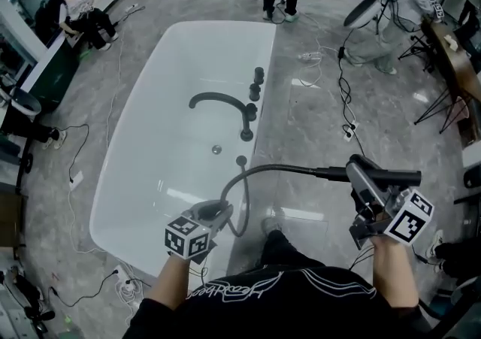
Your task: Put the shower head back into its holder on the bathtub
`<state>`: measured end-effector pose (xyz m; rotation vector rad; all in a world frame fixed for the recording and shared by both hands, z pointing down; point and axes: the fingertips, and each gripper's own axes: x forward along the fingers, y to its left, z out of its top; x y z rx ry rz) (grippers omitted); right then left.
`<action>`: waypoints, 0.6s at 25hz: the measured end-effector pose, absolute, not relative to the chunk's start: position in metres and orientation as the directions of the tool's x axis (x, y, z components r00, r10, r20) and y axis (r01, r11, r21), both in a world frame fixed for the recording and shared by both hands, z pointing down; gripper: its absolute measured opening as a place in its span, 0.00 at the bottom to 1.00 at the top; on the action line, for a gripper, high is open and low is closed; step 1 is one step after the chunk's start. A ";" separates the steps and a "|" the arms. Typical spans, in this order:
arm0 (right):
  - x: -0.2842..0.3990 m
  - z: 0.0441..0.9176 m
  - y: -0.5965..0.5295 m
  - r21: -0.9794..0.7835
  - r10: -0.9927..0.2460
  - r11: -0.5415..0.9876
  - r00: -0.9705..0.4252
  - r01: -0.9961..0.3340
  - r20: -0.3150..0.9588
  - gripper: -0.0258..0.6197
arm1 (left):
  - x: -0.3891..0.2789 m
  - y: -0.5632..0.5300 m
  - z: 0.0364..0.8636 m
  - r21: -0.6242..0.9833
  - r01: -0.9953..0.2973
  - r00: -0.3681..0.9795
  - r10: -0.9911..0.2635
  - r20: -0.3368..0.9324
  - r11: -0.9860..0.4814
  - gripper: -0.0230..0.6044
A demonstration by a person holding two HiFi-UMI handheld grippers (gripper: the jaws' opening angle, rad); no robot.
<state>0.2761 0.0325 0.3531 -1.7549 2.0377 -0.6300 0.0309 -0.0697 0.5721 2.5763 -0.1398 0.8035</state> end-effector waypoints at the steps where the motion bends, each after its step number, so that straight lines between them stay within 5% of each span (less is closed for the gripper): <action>1: 0.275 0.352 0.031 -0.562 -0.988 0.129 -0.156 -0.817 0.001 0.23 | 0.030 -0.079 0.564 0.364 -0.238 0.830 0.006 0.557 -0.901 0.14; 15: 0.275 0.327 0.017 -0.539 -0.978 0.205 -0.199 -0.817 -0.070 0.23 | 0.047 -0.168 0.413 0.128 -0.319 0.878 -0.242 0.413 -0.939 0.14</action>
